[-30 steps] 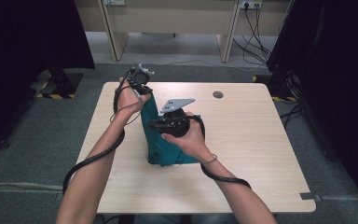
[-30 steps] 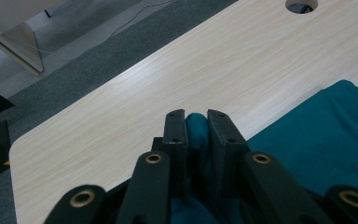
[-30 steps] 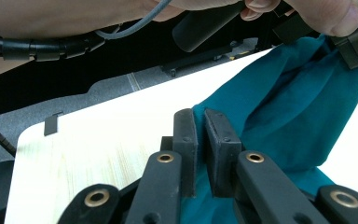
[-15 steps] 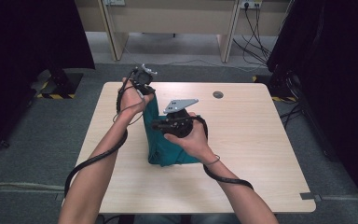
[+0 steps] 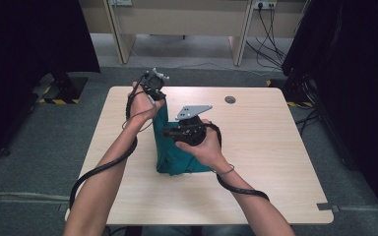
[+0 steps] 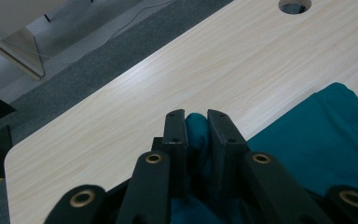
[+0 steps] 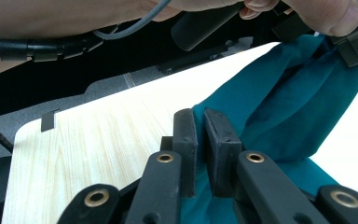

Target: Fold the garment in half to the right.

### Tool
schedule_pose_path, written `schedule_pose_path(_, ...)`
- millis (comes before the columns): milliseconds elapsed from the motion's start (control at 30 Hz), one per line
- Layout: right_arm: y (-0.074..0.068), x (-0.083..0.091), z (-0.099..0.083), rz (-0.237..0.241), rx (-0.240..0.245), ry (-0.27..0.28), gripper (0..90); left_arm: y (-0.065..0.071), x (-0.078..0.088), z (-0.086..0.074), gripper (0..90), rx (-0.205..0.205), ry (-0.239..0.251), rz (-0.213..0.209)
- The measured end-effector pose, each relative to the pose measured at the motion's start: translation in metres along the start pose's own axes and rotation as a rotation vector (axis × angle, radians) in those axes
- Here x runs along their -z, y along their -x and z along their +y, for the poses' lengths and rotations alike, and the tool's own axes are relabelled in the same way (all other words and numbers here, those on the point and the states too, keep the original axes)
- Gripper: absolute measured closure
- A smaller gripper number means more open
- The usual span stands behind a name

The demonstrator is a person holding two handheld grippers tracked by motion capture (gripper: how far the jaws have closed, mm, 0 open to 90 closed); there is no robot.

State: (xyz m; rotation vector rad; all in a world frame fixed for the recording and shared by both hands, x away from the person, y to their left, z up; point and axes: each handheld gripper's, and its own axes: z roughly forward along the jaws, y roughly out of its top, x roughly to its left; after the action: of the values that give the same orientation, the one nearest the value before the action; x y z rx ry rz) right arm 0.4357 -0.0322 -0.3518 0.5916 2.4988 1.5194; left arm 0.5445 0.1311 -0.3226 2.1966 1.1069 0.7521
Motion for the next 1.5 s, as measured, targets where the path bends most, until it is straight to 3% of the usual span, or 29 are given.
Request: schedule_pose_path(1500,0.009,0.016,-0.018,-0.028,-0.024,-0.010,84.1,0.018,-0.009,0.006,77.9,0.004,0.029,-0.036)
